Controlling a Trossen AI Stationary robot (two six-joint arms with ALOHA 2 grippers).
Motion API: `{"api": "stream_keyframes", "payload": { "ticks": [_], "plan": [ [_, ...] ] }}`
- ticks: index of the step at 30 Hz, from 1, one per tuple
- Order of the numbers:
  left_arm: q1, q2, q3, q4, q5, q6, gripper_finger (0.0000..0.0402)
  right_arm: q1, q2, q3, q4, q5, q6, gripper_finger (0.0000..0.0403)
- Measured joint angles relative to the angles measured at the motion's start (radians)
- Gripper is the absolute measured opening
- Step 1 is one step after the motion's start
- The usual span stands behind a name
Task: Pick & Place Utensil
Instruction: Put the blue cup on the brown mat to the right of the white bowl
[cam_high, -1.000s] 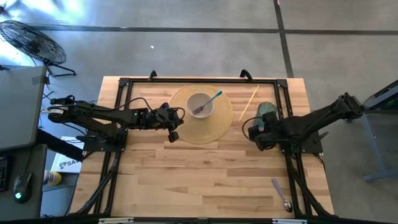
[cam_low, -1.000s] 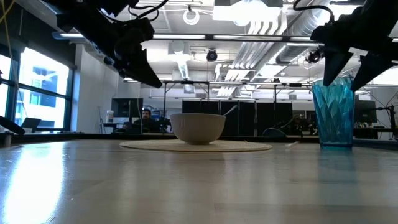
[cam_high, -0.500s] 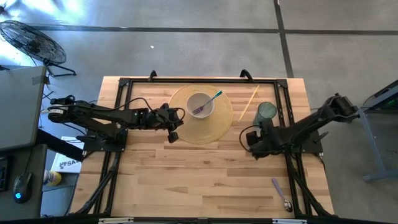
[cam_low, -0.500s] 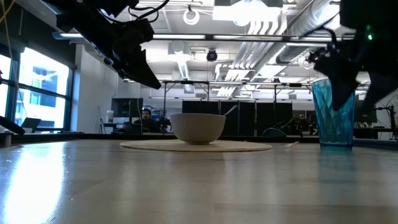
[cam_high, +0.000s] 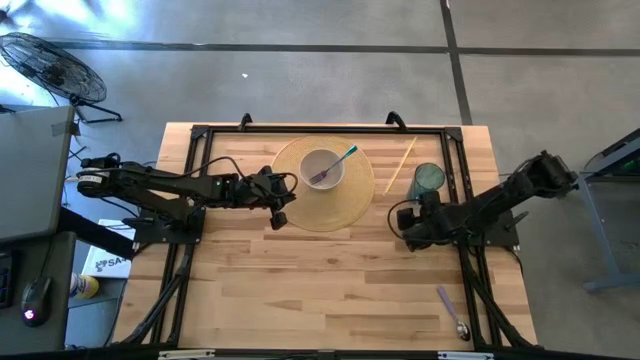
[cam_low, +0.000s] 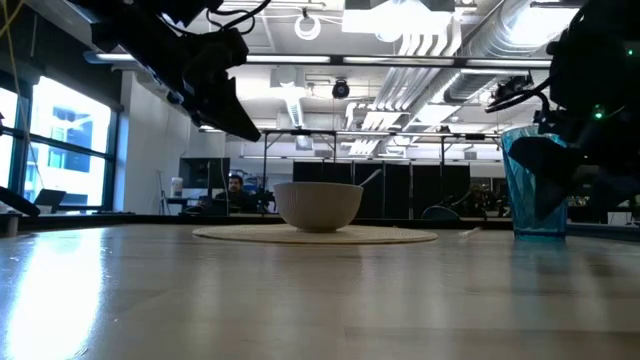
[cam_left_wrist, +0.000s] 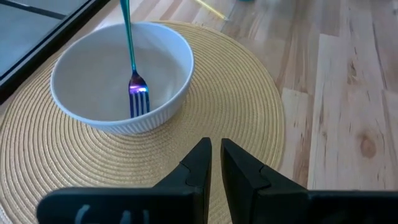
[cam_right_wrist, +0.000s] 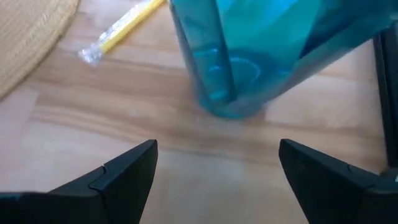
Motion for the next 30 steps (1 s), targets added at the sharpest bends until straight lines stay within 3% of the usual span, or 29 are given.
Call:
{"api": "stream_keyframes", "payload": {
  "ticks": [17,30],
  "plan": [
    [-0.008,0.0,0.0,-0.023,0.007,-0.026,0.0032,-0.15,0.003,0.0,0.076,0.185,-0.146,0.033],
    [-0.008,0.0,0.0,-0.017,0.006,-0.026,0.0032,-0.173,0.003,-0.007,0.129,0.346,-0.277,0.033]
  ]
}}
